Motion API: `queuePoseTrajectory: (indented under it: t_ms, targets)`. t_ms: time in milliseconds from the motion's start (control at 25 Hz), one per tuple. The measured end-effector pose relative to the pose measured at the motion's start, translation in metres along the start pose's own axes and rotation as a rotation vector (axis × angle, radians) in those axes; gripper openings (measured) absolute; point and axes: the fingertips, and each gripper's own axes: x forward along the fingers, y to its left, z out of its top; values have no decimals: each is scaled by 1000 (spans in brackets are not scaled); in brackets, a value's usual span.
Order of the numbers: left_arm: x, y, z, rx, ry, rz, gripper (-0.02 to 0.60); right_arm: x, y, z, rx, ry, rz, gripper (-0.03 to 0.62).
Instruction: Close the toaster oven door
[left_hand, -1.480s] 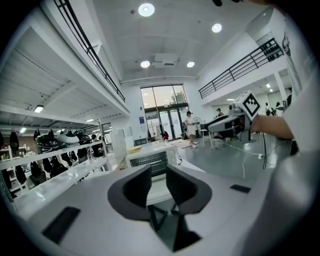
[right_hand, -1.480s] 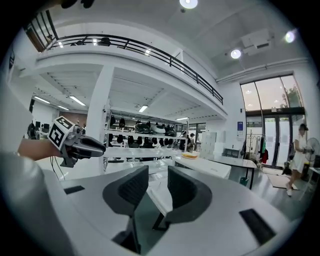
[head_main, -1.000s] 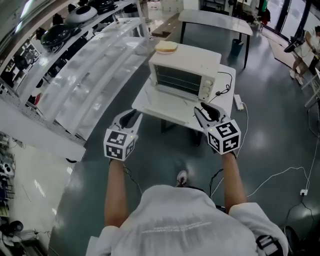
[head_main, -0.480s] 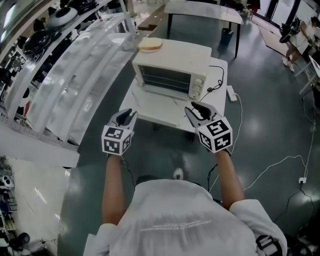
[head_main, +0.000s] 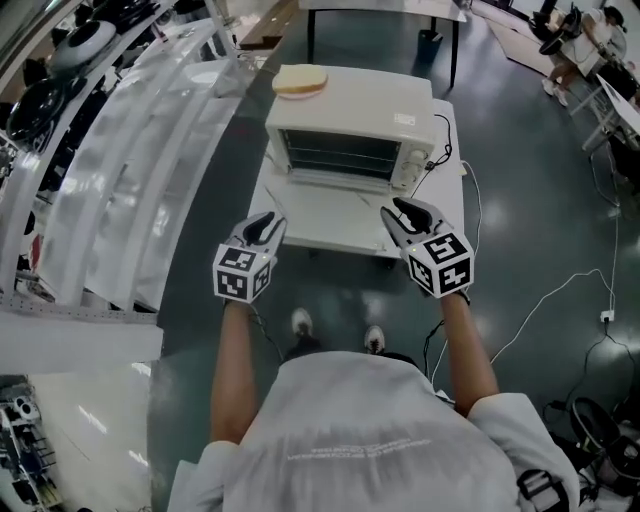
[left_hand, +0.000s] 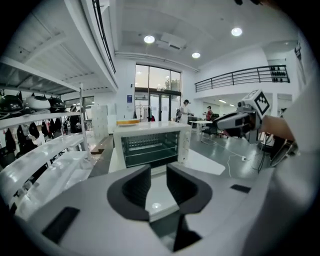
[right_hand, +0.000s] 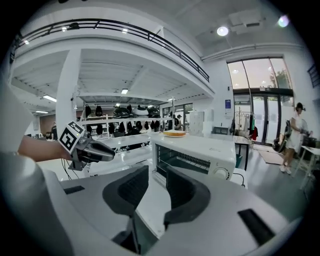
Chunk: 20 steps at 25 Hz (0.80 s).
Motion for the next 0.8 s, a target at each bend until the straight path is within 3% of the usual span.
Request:
queuePoseTrajectory:
  t_ms: [360, 560, 800]
  targets:
    - [38, 59, -90, -35, 196, -197, 133, 57, 24, -17, 92, 86, -112, 118]
    - [48, 65, -149, -69, 309, -275, 152, 75, 39, -41, 144, 147, -125, 118]
    - [71, 49, -198, -112, 398, -309, 153, 84, 35, -61, 166, 196, -126, 118]
